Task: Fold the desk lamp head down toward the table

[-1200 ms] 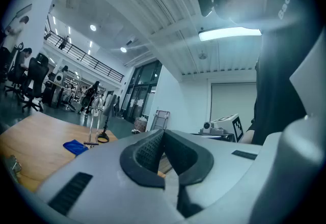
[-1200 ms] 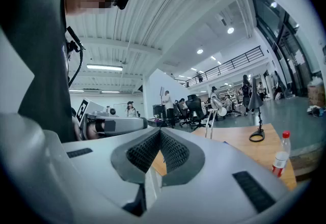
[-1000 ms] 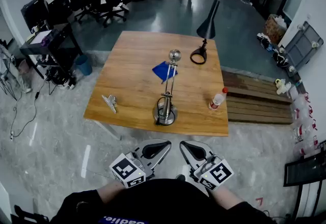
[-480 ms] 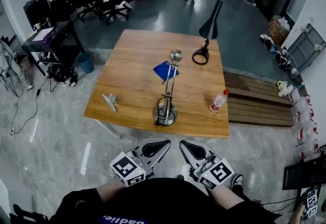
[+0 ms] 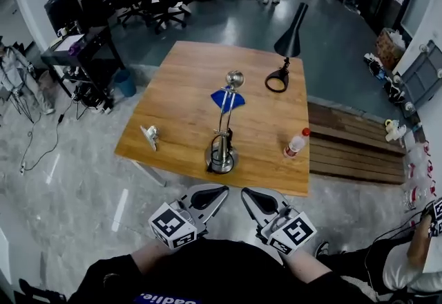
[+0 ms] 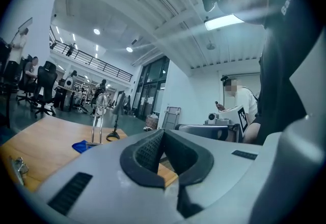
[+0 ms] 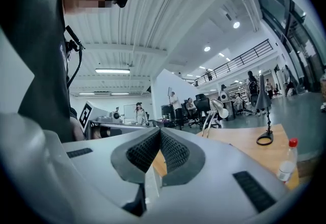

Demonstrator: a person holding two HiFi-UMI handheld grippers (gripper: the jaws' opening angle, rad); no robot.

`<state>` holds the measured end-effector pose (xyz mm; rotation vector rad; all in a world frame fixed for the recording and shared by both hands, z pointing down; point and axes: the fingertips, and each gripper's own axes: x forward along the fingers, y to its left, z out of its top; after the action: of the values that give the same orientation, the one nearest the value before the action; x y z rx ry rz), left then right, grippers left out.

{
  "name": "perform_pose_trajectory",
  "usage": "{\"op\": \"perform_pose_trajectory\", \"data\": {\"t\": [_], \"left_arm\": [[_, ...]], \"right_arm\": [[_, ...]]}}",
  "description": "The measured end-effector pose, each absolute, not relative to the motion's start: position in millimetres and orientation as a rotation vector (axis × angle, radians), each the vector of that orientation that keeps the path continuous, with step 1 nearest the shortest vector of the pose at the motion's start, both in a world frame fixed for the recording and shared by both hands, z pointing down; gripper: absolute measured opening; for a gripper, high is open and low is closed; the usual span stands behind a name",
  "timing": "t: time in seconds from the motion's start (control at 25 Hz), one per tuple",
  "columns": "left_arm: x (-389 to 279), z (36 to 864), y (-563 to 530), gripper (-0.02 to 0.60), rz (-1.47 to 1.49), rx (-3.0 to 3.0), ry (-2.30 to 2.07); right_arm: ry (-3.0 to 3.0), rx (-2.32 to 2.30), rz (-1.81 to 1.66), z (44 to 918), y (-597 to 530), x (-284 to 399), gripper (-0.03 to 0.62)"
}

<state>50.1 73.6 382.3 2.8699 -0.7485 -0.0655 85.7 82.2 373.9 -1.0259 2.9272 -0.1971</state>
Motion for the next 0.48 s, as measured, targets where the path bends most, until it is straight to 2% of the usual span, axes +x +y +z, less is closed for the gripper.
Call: {"op": "perform_pose_trajectory", "data": {"t": [0.48], "left_arm": [[37, 409, 2, 0.008, 0.041, 2.92, -0.8]], "right_arm": [[2.913, -1.098, -0.247, 380, 13, 86, 0.006]]}}
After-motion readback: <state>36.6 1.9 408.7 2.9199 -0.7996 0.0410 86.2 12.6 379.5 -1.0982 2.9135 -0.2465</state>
